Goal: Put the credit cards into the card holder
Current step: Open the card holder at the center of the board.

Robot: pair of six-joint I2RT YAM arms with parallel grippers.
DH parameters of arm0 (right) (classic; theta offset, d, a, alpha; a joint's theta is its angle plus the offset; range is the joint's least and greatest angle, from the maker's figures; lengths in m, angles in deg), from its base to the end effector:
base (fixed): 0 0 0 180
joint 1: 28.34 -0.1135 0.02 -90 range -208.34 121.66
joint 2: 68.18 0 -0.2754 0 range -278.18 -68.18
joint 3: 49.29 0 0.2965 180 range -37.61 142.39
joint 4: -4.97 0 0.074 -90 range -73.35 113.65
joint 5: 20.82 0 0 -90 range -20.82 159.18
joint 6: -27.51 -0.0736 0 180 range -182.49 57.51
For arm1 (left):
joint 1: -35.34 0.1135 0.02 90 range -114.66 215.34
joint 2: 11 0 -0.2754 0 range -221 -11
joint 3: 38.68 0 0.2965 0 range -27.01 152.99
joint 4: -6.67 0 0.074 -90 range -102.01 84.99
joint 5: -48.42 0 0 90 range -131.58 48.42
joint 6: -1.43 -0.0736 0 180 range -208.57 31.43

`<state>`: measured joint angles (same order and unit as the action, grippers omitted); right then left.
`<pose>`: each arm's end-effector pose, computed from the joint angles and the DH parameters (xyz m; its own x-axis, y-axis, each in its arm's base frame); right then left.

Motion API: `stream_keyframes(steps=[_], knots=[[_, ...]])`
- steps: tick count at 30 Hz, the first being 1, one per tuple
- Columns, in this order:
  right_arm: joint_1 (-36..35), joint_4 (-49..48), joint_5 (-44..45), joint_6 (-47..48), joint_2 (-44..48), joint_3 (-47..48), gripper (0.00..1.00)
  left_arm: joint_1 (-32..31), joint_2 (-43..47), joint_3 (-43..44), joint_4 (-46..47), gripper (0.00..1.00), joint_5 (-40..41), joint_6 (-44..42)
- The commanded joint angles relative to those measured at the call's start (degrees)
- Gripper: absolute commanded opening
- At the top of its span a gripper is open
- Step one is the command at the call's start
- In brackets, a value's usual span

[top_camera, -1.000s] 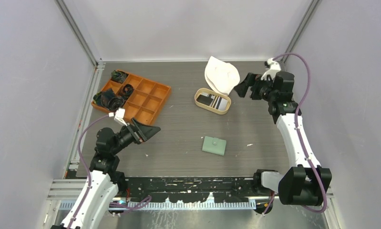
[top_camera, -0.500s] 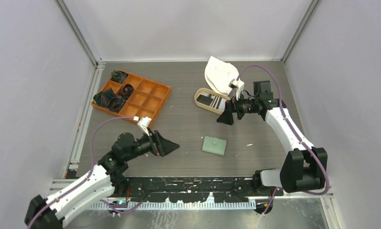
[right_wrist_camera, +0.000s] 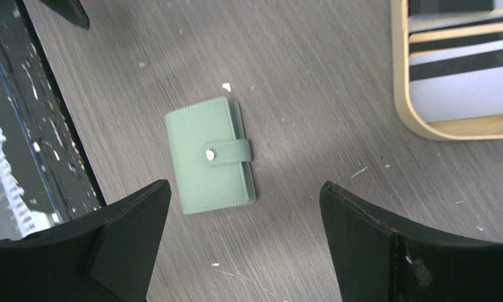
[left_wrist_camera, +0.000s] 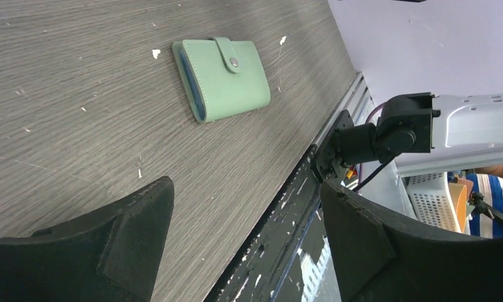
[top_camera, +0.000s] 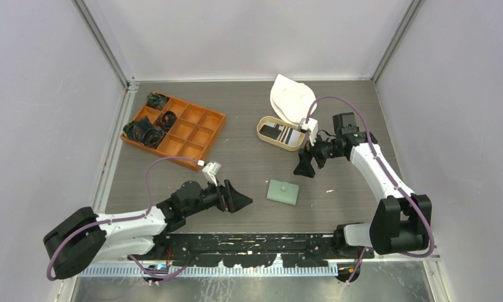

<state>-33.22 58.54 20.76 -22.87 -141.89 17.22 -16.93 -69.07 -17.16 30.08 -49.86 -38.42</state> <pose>0.2911 0.0801 0.2335 -0.4017 -0.4590 -0.7924 -0.8783 0.4381 0.1914 0.1480 -0.2086 0.1373 -0.7559 -0.2645 -0.5989 0.4497 0.4550 -0.7686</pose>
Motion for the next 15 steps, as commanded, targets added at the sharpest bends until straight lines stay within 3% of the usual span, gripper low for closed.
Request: stream_keyframes(steps=[1,8,12,15], knots=[[-1.6,5.2,3.4,7.8,-2.6,2.4,0.91,-1.9,-4.3,1.5,10.9,0.86,2.6,-0.1],[-7.5,5.9,9.1,8.5,-6.2,3.4,0.79,-3.1,-12.6,1.4,18.1,0.81,2.9,0.7],[-9.7,7.4,11.8,8.3,-10.0,4.7,0.69,-3.2,-17.5,2.4,21.3,0.72,1.4,0.8],[-11.6,7.5,13.3,8.1,-12.2,4.8,0.68,-3.1,-20.1,3.0,21.8,0.68,1.3,1.0]])
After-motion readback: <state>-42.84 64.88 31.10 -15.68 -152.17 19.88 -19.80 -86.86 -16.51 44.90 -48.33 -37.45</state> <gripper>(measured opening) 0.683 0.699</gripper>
